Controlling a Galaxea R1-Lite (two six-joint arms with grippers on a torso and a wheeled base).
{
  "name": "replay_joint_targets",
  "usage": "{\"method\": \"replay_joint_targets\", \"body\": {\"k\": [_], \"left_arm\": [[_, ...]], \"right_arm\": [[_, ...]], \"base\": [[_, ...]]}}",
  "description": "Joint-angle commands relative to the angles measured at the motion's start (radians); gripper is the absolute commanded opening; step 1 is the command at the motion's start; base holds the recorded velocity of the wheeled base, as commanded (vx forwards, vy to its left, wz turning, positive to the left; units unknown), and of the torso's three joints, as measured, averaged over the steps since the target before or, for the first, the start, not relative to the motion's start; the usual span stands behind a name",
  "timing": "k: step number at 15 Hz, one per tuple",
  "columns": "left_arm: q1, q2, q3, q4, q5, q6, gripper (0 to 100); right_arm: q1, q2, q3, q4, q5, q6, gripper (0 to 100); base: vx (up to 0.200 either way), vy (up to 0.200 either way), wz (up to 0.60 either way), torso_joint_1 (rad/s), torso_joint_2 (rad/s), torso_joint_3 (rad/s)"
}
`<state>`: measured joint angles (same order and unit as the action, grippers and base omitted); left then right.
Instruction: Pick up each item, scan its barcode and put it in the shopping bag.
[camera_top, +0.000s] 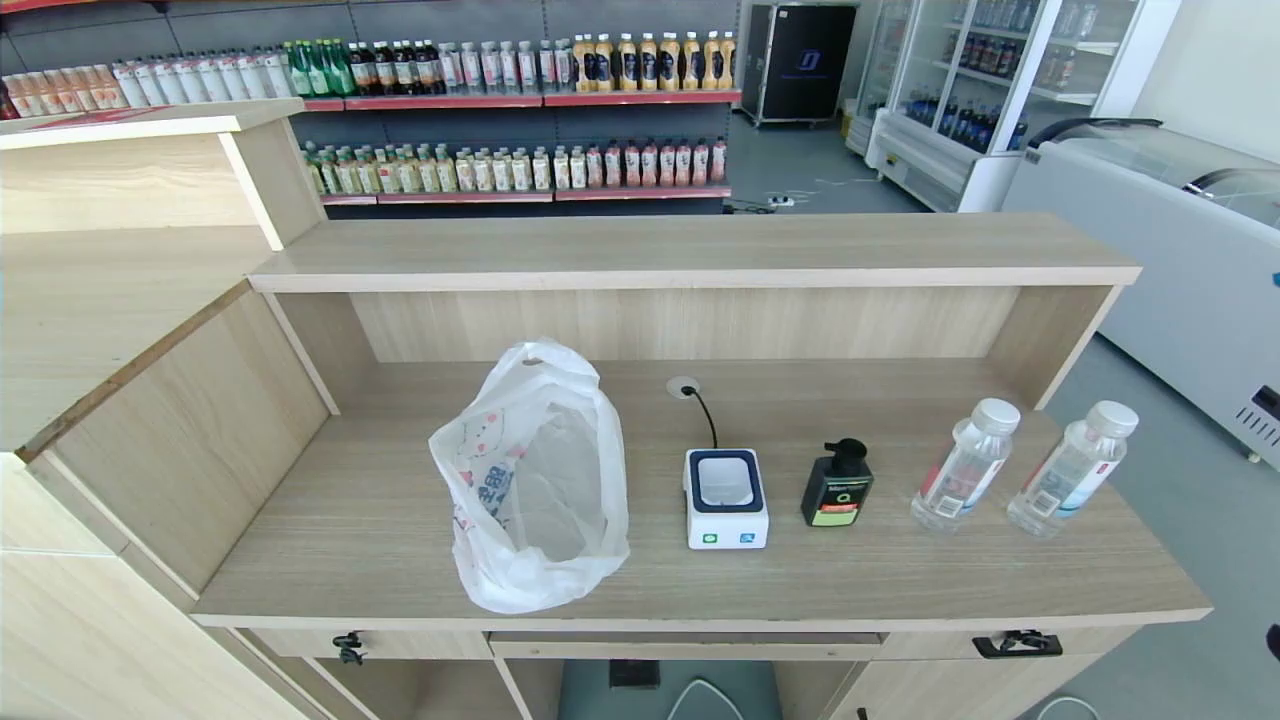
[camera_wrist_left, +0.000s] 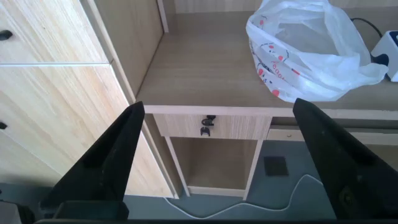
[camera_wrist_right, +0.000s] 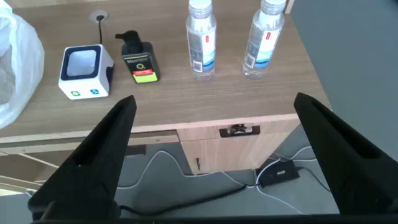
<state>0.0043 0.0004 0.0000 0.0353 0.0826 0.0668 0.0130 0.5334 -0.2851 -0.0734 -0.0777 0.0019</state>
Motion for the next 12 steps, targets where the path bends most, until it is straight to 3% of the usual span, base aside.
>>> {"method": "replay_joint_targets", "body": {"k": [1,2,4,12], "left_arm": [[0.0,0.0,0.0,0.0,0.0,0.001,100],[0.0,0.0,0.0,0.0,0.0,0.001,100],[0.0,0.0,0.0,0.0,0.0,0.001,100],[0.0,0.0,0.0,0.0,0.0,-0.001,100]], "right_arm": [[0.002,0.551,-0.078,-0.335,0.022,0.016,100],[0.002,0.672,-0.092,-0.463,0.062,-0.013,100],[0.002,0.809,-0.108,-0.542,0.122,-0.06,100],[0.007,1.002,-0.055,-0.592,0.176,-0.095,100]], "base": [[0.0,0.0,0.0,0.0,0.0,0.0],[0.0,0.0,0.0,0.0,0.0,0.0],[0.0,0.0,0.0,0.0,0.0,0.0],[0.0,0.0,0.0,0.0,0.0,0.0]]}}
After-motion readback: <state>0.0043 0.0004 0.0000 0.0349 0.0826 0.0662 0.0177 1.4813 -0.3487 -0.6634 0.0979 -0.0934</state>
